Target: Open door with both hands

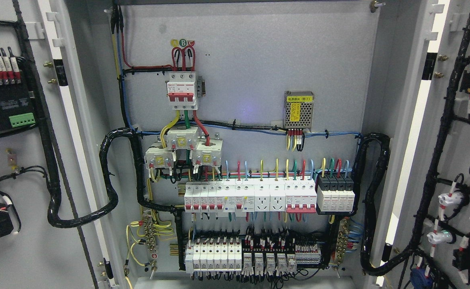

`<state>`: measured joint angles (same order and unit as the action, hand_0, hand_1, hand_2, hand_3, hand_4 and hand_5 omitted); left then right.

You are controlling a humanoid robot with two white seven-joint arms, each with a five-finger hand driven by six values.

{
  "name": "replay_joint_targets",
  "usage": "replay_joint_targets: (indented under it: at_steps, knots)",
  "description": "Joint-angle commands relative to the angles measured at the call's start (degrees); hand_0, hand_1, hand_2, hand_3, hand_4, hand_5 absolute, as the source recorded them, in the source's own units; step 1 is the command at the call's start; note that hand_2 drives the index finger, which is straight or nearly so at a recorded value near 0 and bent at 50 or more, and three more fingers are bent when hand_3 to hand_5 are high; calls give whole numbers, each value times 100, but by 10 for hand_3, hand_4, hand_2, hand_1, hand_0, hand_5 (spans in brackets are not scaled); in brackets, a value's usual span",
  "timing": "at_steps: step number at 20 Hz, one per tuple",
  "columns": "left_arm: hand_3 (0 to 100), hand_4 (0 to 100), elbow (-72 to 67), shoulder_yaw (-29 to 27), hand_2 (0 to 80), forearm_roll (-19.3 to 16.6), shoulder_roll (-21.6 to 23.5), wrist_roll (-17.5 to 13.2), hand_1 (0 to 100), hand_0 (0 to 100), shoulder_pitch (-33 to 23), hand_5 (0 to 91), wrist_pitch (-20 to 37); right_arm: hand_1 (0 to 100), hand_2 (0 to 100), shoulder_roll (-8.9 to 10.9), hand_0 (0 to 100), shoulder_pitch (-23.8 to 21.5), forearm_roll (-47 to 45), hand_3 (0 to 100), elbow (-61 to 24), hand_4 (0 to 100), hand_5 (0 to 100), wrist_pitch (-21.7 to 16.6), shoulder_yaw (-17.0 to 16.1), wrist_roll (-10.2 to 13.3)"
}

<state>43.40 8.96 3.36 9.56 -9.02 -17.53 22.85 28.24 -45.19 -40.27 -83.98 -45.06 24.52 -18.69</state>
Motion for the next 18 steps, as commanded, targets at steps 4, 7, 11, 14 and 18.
replay_joint_targets:
  at_steps: [4, 7, 11, 14, 18]
  knots:
    - [0, 30, -2563, -114, 0, -98, -683, -30, 0, 0, 495, 0, -1115, 0, 0, -1152, 0, 790, 134, 0, 3523, 0, 0, -794, 492, 5]
    - [0, 30, -2985, -114, 0, -98, -727, -30, 0, 0, 689, 0, -1239, 0, 0, -1627, 0, 1283, 134, 0, 4861, 0, 0, -794, 483, 5]
    - [0, 30, -3407, -114, 0, -107, -798, -30, 0, 0, 918, 0, -1765, 0, 0, -2181, 0, 1793, 134, 0, 6118, 0, 0, -742, 422, 23]
    - [0, 30, -3609, -123, 0, -107, -842, -30, 0, 0, 1032, 0, -2170, 0, 0, -2576, 0, 2372, 134, 0, 7366, 0, 0, -260, 291, 40]
    - [0, 30, -3987, -140, 0, -107, -947, -30, 0, 0, 1286, 0, -2329, 0, 0, -2771, 0, 2901, 142, 0, 7880, 0, 0, 1214, -640, 49]
